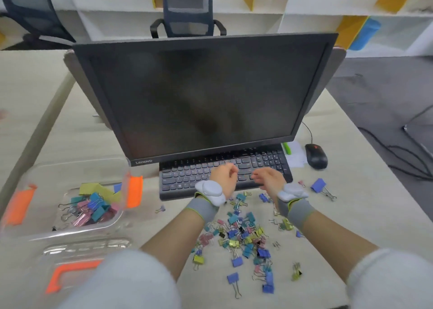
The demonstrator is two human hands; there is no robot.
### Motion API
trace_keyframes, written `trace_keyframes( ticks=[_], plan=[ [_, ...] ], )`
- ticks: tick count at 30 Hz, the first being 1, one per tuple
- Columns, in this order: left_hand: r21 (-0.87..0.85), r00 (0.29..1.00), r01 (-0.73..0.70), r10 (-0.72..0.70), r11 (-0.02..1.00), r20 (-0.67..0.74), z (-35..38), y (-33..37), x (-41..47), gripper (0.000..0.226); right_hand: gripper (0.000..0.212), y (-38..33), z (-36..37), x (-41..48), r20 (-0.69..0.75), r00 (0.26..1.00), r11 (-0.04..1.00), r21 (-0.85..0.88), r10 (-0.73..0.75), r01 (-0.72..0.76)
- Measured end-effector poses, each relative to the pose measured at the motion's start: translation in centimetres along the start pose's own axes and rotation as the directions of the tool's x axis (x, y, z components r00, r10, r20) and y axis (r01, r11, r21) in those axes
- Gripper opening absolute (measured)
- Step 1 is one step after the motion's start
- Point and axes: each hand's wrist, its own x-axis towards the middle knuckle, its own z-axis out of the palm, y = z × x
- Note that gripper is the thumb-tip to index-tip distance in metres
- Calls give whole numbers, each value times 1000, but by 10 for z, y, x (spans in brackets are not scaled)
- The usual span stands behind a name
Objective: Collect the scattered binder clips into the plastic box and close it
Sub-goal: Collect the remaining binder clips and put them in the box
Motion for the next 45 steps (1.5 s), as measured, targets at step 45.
trace_keyframes(
  ticks=[45],
  plan=[
    [511, 946, -324, 280, 796, 163, 145, -27, 16, 49, 79, 140, -85, 14, 123, 925, 569, -757, -359, 321]
  ],
)
